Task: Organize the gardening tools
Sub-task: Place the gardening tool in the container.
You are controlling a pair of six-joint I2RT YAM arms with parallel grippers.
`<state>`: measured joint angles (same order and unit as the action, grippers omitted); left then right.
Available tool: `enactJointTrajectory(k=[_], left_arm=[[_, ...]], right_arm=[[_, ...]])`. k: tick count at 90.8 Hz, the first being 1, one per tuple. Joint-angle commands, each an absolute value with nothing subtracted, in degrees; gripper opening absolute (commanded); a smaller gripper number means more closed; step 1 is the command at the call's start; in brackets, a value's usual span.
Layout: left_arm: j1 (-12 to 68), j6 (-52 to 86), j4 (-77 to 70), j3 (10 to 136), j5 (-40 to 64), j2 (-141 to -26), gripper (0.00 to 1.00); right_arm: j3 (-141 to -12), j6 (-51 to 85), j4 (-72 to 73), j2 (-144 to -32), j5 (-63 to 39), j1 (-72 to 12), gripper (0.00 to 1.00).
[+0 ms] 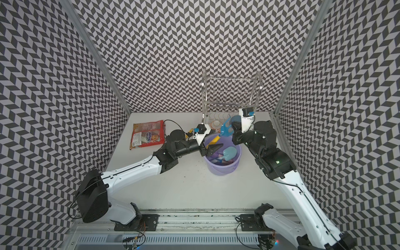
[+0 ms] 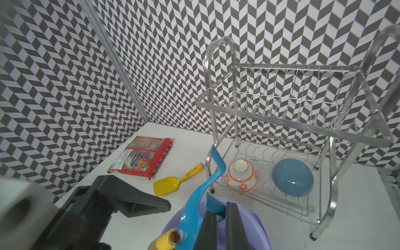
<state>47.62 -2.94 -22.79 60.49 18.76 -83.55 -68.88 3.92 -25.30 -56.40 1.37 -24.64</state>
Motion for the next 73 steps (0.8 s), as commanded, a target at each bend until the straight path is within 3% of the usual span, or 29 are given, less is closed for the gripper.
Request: enactJointTrajectory(k=[1,26,31,48,73], left_arm=[[45.97,-0.28,-27.85,58.40,16.12,-78.13,1.00],[37.94,9.30,-27.46,56.46,7.66,-75.25,1.00],[35.91,12.02,-26.54,56.63,5.77,-75.71,1.00],[30.08,20.63,-23.81,56.99,3.47,-78.63,1.00],[24.82,27.60,-18.87,58.35,2.73,-85.36,1.00]], right_arm=[[-70.60,0.95,-22.79,-55.10,7.89,-25.26,0.00],[-66.67,-0.40,-18.96,-53.72,14.74,-31.21,0.00],[-65.55,-1.63,-17.94,-53.97,25.64,-33.69,0.00],[-61.79,-4.51,-14.61,-56.42,41.14,-42.74,0.00],[-55.75,-1.26,-12.60,-57.42,42.21,-44.70,0.00]])
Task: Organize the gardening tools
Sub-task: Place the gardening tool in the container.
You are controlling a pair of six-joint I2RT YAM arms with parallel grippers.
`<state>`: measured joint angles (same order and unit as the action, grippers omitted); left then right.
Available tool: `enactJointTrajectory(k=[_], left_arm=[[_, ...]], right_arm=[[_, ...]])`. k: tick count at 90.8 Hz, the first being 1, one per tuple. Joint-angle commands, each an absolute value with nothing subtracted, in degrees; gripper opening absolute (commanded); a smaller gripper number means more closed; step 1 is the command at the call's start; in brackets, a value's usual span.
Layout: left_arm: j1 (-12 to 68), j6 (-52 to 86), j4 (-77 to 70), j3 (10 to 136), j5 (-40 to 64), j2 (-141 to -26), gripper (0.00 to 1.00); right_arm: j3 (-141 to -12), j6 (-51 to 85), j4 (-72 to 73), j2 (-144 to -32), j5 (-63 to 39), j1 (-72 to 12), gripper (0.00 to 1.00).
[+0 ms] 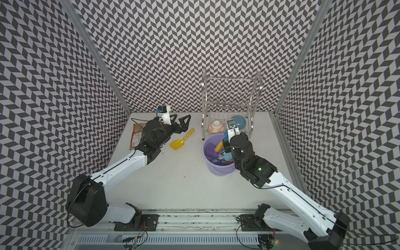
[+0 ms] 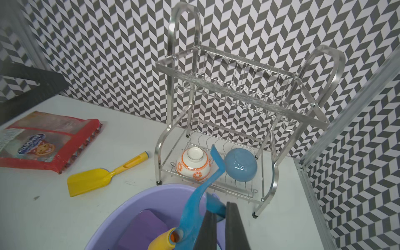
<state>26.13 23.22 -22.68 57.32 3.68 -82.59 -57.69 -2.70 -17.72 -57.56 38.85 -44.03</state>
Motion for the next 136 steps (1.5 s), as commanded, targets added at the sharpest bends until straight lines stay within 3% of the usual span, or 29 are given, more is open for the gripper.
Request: enactJointTrajectory(k=[1,36,99,116,136], left_arm=[[24.63,27.78,-18.62,58.53,2.77,-85.75,1.00],[20.88,32.47,-15.24,60.69,5.80,-93.97,1.00],[17.58,34.08,-13.79,57.09,5.01,-91.32,1.00],[17.40,34.02,-13.72,56.82,4.60,-91.08,1.00],[17.05,33.88,-13.39,57.24,4.74,-91.72,1.00]], right_arm=[[-55.52,-1.20,-12.50,-57.45,42.20,-44.76,0.00],[-53.61,2.47,-13.89,-61.44,42.68,-46.26,0.00],[-45.58,8.85,-10.16,-65.63,39.64,-48.93,0.00],[-44.29,10.23,-10.19,-66.49,39.20,-49.29,0.06],[-42.44,12.07,-10.28,-66.28,39.13,-49.31,0.27]])
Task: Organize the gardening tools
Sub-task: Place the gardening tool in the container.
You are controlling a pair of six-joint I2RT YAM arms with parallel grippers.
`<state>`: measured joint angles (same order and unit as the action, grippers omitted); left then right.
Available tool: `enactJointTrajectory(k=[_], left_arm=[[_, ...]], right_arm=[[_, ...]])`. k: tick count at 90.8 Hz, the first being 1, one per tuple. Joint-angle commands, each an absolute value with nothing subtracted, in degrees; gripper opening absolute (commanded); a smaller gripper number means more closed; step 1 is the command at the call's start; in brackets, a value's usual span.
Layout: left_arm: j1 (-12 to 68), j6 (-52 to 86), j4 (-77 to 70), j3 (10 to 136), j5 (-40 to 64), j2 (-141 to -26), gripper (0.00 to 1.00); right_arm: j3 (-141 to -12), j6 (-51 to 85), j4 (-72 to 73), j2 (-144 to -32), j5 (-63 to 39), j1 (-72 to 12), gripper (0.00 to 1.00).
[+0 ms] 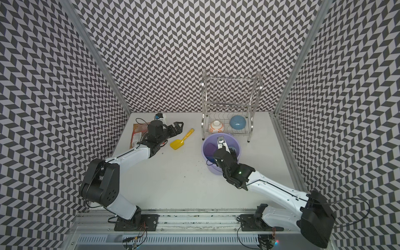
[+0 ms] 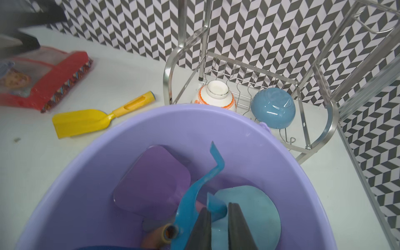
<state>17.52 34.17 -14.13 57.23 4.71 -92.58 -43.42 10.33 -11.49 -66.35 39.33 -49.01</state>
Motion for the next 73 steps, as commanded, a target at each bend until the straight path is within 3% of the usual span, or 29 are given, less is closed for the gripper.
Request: enactJointTrajectory(k=[1,51,63,73], left_arm=[[17.05,33.86,-13.37,57.27,4.74,-91.74,1.00],[16.44,32.88,-12.50,57.16,4.22,-91.70,1.00],[16.44,30.65,-11.24,57.96,3.84,-92.13,1.00],[16.47,27.34,-7.49,60.66,4.75,-93.70,1.00]], right_arm=[[-42.40,12.23,-10.33,-66.23,39.17,-49.31,0.28],[-48.96,13.98,-15.85,-62.37,45.16,-49.24,0.79],[-51.56,14.16,-17.59,-60.79,46.68,-49.09,0.99],[-54.94,14.88,-19.70,-59.96,46.96,-48.42,1.00]])
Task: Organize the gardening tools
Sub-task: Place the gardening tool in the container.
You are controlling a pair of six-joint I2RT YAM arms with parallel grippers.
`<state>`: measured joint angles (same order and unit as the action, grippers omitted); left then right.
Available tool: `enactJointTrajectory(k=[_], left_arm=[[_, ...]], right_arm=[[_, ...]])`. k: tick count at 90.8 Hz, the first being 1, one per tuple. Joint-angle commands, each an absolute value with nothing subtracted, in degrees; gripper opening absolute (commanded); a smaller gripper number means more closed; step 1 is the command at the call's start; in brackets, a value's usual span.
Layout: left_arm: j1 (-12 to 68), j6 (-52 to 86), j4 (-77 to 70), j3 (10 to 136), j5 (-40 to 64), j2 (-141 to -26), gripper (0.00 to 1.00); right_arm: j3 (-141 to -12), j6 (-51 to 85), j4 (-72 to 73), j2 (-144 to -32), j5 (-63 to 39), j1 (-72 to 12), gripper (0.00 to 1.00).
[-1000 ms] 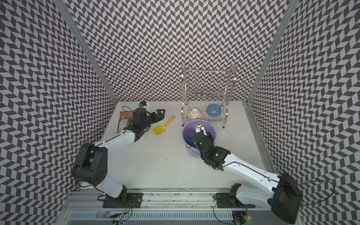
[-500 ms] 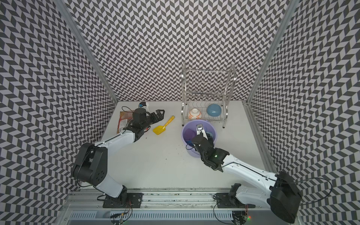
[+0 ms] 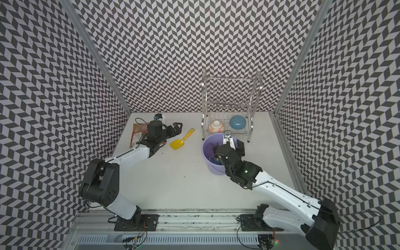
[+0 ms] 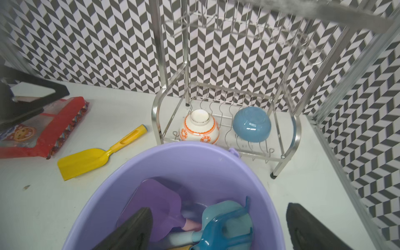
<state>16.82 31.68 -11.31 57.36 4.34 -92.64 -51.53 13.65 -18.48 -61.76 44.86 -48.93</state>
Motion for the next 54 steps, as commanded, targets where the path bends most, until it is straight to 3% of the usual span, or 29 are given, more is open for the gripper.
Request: enactJointTrajectory(k=[1,27,47,54], left_arm=[[16.50,26.99,-7.09,60.92,4.88,-93.87,0.99],[17.27,17.89,6.26,70.71,7.02,-103.56,0.84],[20.71,12.04,14.83,79.68,2.00,-112.39,0.67],[21.57,11.20,16.82,81.84,0.62,-114.61,0.65]], right_arm=[[-55.24,14.96,-19.92,-59.91,46.94,-48.38,1.00],[-58.51,18.64,-22.92,-59.66,47.11,-46.71,1.00],[-57.99,20.09,-22.88,-58.08,47.67,-45.92,1.00],[-57.79,20.21,-22.91,-57.33,47.81,-45.81,1.00]])
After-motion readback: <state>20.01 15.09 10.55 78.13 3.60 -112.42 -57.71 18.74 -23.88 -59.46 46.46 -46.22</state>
